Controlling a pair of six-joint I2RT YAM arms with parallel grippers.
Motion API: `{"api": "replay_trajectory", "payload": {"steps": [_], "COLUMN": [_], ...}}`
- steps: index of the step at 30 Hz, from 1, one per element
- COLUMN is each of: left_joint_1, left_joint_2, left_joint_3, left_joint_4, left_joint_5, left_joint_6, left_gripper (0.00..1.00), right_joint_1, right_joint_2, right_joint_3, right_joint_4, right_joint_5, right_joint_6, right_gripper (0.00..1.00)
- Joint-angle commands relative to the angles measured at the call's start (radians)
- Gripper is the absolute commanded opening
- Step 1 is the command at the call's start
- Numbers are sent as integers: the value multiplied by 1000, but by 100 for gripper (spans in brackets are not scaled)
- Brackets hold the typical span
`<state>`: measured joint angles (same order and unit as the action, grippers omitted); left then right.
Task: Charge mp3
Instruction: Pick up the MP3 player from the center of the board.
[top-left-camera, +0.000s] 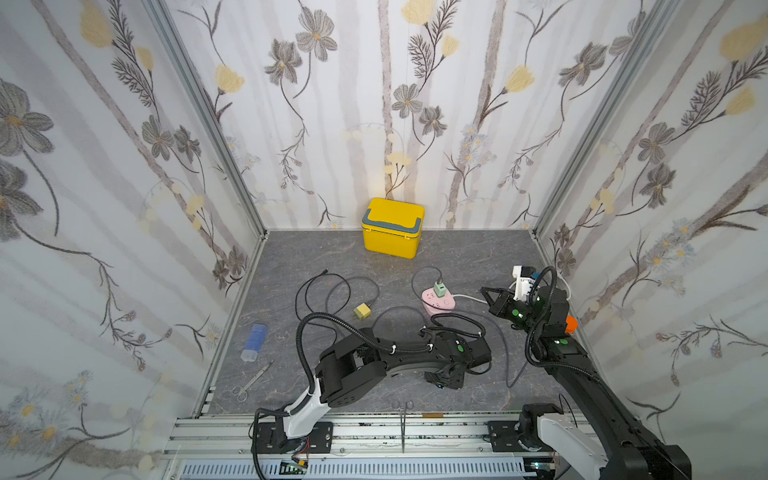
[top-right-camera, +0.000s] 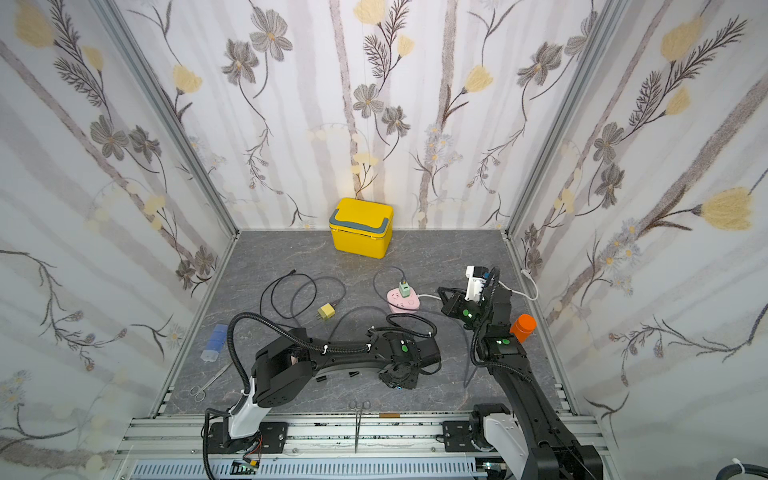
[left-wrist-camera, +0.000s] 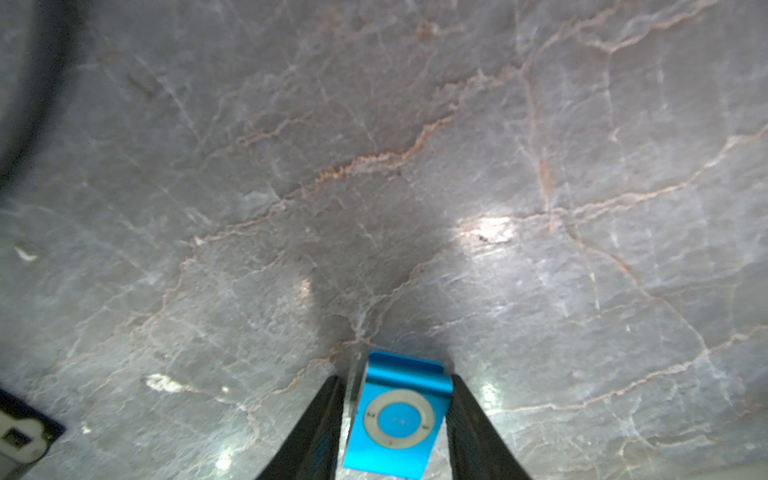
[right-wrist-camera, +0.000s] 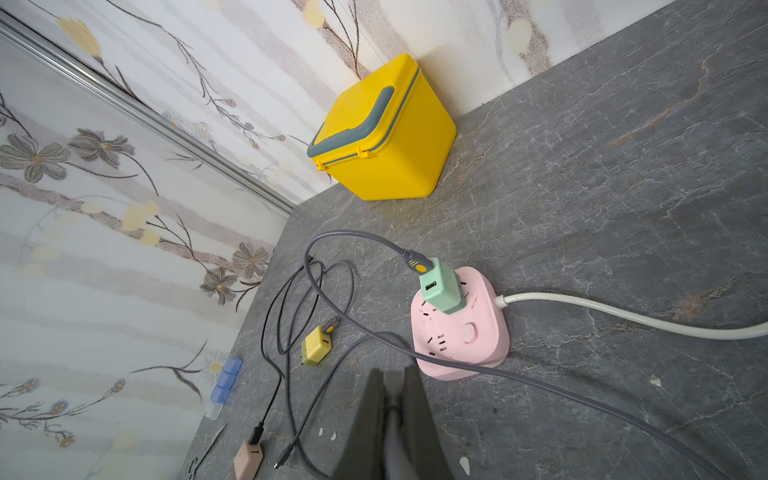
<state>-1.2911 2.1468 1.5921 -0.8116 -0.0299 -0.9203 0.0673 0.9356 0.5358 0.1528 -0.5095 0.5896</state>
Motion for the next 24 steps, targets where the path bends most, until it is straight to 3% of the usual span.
{"api": "replay_trajectory", "payload": {"steps": [1,9,21,24], "left_joint_1": [-4,-7,-6,-5], "left_joint_2": [22,41,45,44], "left_joint_3": [-11,-7,-30,-40], "left_joint_4": [-9,5,16,19], "left_joint_5": [-2,-25,-8,2], "left_joint_6": [-13,-16,-5,1], "left_gripper": [43,43,33,23], "right_joint_1": [0,2,2,0], "right_joint_2": [-7,-15,-29,-31], "right_joint_3": [1,-1,-12,-17], "right_joint_4": [14,17,15,13], "right_joint_5": [8,3,0,-1], "right_joint_6": [-12,-11,-13,-17], "right_gripper": [0,0,0,0]}}
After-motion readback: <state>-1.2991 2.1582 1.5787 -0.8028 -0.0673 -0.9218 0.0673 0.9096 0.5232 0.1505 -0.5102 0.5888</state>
